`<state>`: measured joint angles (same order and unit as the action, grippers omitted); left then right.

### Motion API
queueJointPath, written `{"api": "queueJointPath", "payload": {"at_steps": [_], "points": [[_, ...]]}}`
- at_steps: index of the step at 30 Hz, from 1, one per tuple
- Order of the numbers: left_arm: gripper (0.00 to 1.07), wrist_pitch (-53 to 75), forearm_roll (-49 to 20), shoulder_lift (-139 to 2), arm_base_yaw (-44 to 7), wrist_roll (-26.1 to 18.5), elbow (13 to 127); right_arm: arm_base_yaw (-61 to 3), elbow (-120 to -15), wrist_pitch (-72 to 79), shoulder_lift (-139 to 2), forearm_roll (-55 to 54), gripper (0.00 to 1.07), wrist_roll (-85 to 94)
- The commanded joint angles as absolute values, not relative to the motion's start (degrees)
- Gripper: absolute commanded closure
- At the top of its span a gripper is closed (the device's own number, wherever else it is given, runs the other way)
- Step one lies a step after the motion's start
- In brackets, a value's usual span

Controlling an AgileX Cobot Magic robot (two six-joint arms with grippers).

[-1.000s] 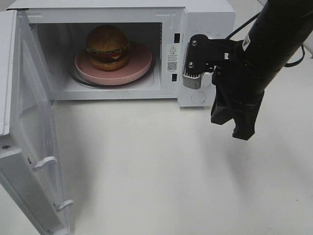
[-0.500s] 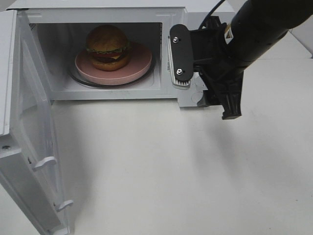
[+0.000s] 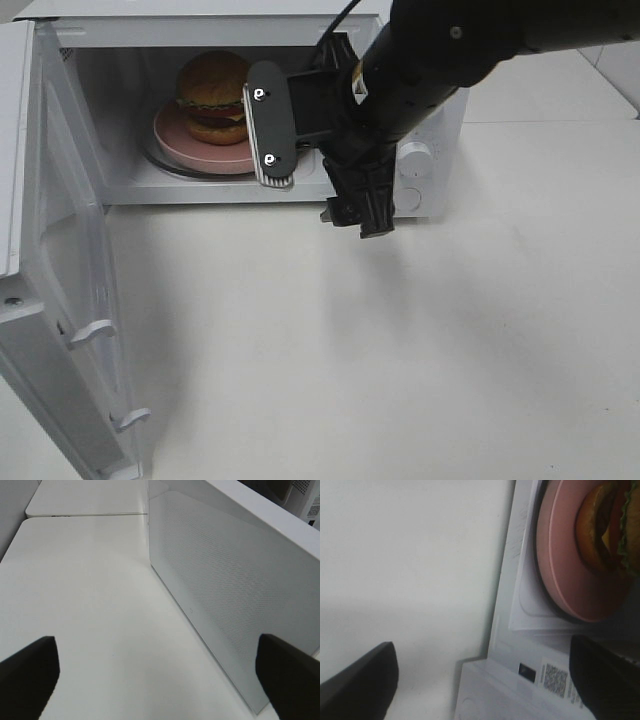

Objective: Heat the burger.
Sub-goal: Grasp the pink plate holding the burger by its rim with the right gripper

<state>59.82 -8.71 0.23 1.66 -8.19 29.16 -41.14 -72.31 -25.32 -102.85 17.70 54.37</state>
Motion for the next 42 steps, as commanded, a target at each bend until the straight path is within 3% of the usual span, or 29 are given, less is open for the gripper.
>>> {"api": "queueJointPath", "payload": {"at_steps": [1,22,42], "points": [[0.07,59.36,-8.94,1.26,1.72,-8.19,28.93,-41.37,-74.66,-24.58,-104.79,18.11,0.19,53.74],[0.07,59.36,-8.94,1.26,1.72,-8.19,28.93,-41.31,-96.6,-25.15,-124.62,19.14,0.23,51.51],[0.07,59.36,-8.94,1.26,1.72,-8.19,28.93,-40.91,-108.17,-26.59,-136.54,12.61,0.27,51.62]]}}
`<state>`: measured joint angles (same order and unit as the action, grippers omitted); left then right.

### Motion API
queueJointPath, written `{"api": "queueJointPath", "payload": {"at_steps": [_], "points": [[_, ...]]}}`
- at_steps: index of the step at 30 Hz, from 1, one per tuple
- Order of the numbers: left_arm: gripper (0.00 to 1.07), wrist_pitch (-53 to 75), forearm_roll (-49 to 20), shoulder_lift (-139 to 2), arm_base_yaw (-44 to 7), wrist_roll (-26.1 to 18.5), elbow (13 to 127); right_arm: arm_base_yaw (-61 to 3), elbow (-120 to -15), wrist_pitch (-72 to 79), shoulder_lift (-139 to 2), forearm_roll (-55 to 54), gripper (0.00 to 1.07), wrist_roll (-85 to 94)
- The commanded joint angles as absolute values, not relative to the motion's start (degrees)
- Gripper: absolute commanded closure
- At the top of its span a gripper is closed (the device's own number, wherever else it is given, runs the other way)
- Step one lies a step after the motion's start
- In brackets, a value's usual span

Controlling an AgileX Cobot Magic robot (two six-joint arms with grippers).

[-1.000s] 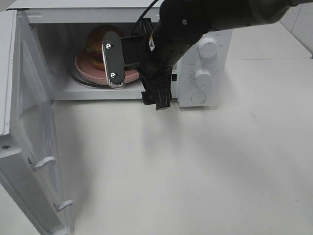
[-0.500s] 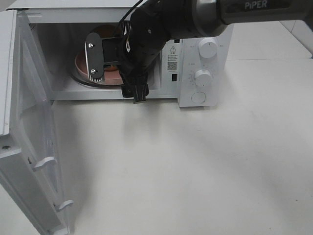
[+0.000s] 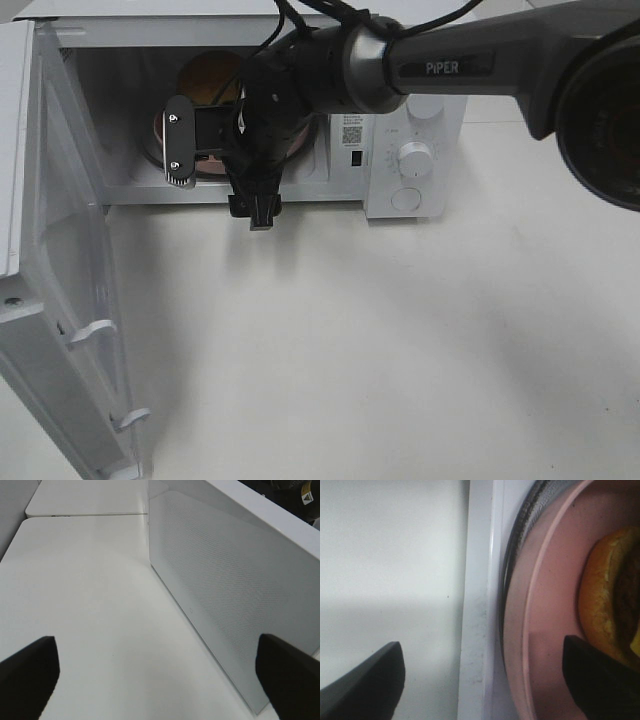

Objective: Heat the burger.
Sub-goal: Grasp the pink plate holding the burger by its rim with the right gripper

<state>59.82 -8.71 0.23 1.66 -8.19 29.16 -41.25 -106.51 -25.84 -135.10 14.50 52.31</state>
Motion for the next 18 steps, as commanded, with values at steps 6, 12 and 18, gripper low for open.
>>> {"api": "queueJointPath", "payload": {"at_steps": [6,12,18], "points": [[0.07,59.36,-8.94,1.26,1.72,-8.19,28.93,-40.05,-110.35,-27.67,-138.43,8.48,0.32,53.4],[0.07,59.36,-8.94,1.26,1.72,-8.19,28.93,-39.88,-110.35,-28.36,-138.48,7.45,0.58,53.34],[0.07,59.36,-8.94,1.26,1.72,-8.19,28.93,-39.88,-110.35,-28.53,-138.48,6.99,0.92,52.71]]}}
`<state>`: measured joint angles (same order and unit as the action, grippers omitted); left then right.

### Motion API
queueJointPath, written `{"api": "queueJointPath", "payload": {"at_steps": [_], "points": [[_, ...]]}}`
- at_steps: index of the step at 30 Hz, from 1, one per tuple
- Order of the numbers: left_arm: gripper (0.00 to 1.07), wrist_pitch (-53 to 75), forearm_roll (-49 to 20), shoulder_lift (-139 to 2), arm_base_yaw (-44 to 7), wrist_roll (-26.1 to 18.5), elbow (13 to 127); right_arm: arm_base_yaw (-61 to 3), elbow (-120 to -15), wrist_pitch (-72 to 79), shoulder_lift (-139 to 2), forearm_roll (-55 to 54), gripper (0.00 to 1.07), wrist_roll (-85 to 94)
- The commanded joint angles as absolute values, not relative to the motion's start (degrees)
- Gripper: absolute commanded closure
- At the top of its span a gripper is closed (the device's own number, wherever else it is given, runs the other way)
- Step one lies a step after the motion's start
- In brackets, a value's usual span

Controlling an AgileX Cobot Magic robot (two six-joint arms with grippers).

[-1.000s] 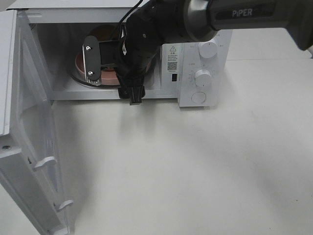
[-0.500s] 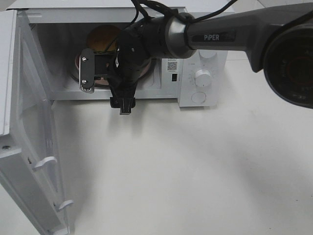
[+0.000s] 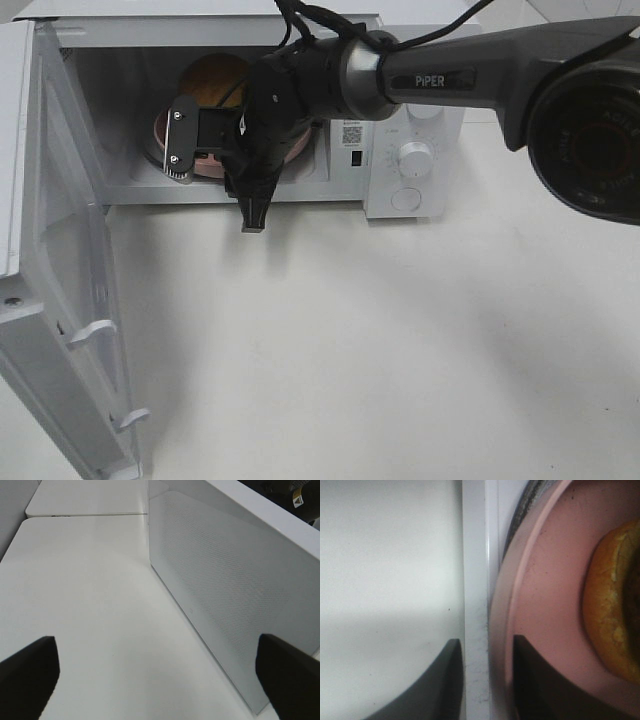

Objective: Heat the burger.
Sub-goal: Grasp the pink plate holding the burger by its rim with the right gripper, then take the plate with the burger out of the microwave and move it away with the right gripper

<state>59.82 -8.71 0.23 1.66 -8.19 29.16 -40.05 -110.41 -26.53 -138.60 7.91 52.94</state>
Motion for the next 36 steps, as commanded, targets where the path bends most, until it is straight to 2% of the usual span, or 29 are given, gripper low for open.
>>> {"api": "queueJointPath", "payload": {"at_steps": [1,2,3,4,19,36], "points": [[0.07,59.36,-8.94,1.26,1.72,-8.19,28.93,-39.88,-110.35,-28.53,-138.48,6.99,0.92,52.71],[0.07,59.36,-8.94,1.26,1.72,-8.19,28.93,-39.88,-110.35,-28.53,-138.48,6.99,1.03,52.71],[0.07,59.36,-8.94,1.26,1.72,-8.19,28.93,-39.88,-110.35,-28.53,-138.48,6.99,1.03,52.71],[0.07,59.36,-8.94,1.26,1.72,-8.19,28.93,-39.88,-110.35,-28.59,-138.14,6.99,1.07,52.71],[0.07,59.36,-8.94,1.26,1.72,-8.19,28.93,-40.62,-109.55,-33.86,-135.1,7.96,1.07,54.89],[0.07,59.36,-8.94,1.26,1.72,-8.19,28.93,-40.68,-90.76,-19.65,-123.47,16.62,1.07,54.89]]}}
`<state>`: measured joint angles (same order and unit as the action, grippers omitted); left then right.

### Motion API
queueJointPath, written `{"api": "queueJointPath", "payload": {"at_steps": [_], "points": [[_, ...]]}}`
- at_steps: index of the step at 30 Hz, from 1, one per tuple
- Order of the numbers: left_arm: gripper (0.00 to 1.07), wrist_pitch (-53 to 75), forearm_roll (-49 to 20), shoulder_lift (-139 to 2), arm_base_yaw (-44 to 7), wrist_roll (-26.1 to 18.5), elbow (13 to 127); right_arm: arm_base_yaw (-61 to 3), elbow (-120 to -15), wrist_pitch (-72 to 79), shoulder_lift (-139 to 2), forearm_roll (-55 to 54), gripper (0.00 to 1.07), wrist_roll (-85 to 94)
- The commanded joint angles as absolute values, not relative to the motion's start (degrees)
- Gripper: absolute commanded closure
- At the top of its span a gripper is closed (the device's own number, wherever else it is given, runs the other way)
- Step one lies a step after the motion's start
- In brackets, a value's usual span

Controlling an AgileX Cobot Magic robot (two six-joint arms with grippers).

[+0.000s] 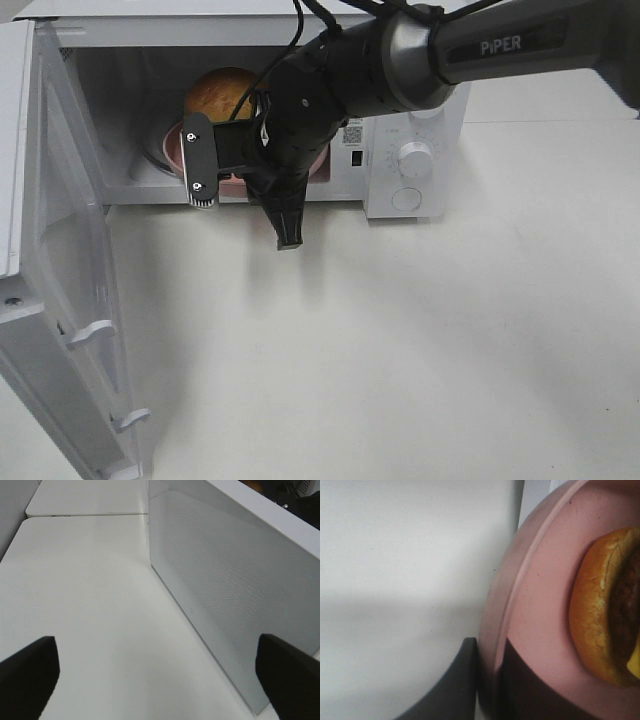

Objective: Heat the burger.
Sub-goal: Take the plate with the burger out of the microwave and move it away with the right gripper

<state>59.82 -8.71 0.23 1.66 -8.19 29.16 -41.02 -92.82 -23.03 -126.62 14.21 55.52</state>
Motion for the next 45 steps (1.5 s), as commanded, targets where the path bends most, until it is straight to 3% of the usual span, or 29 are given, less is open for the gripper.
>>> {"api": "queueJointPath", "payload": {"at_steps": [1,45], "points": [[0.07,59.36,-8.94,1.26,1.72,-8.19,28.93,-40.68,-89.04,-18.51,-122.1,17.07,1.07,54.89],[0.07,59.36,-9.0,1.26,1.72,-8.19,28.93,-45.44,-51.8,-10.2,-92.13,17.48,1.07,55.98]]}}
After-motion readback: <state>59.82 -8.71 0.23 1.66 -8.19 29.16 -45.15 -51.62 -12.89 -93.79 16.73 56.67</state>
